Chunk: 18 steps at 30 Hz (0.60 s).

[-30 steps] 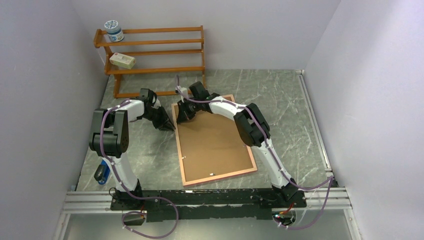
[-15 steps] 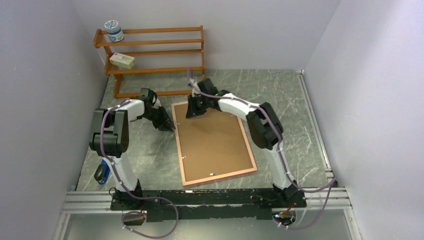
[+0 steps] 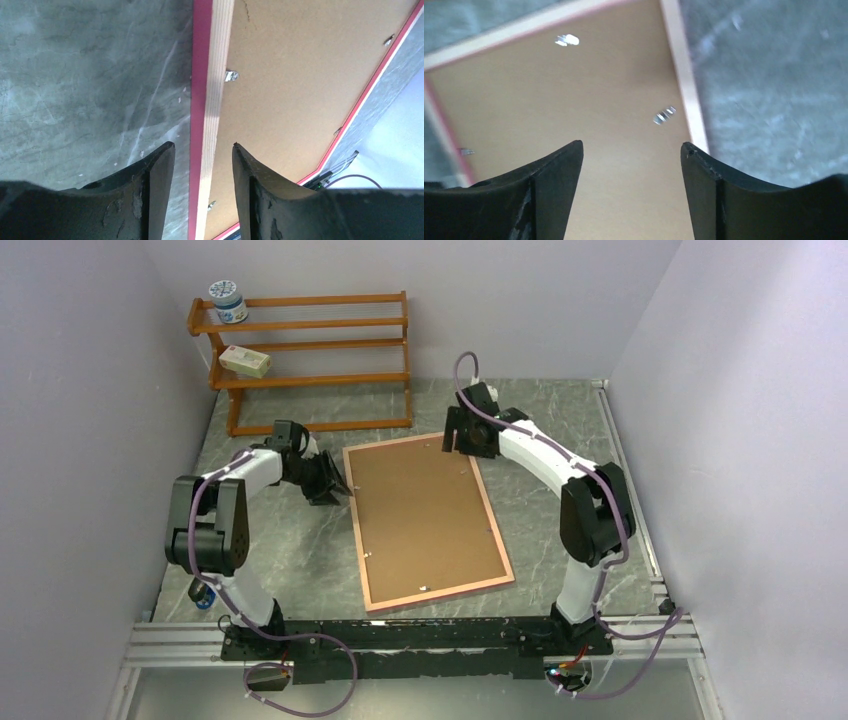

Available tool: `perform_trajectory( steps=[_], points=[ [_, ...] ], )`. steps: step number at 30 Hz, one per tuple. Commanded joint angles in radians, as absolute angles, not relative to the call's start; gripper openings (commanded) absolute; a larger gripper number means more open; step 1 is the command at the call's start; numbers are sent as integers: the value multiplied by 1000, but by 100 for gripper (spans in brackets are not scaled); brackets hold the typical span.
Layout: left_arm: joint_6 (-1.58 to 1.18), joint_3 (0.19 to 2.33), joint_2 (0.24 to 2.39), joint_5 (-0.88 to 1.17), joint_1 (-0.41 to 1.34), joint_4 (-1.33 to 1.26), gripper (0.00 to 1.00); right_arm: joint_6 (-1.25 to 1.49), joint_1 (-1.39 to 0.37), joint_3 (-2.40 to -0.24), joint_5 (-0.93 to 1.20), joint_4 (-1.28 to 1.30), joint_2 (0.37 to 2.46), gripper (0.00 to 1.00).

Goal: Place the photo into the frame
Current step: Install the photo frame at the center of the board.

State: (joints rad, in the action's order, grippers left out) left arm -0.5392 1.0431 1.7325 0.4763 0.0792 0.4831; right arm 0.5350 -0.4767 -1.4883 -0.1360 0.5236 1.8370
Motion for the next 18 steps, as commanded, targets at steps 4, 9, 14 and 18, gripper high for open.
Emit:
perform_trajectory(
  steps=[4, 9, 14, 18],
  points=[
    [-559, 973, 1660, 516, 83, 377, 54, 660, -426, -1517, -252, 749, 1914, 77],
    [-590, 944, 1676, 541, 83, 347, 54, 642, -422, -1625, -243, 811, 2030, 78],
    [-592, 934, 1696, 560, 83, 343, 53, 649, -420, -1656, -248, 818, 2079, 78],
    [-591, 939, 1715, 572, 83, 358, 51, 641, -419, -1662, -246, 800, 2092, 77]
  ],
)
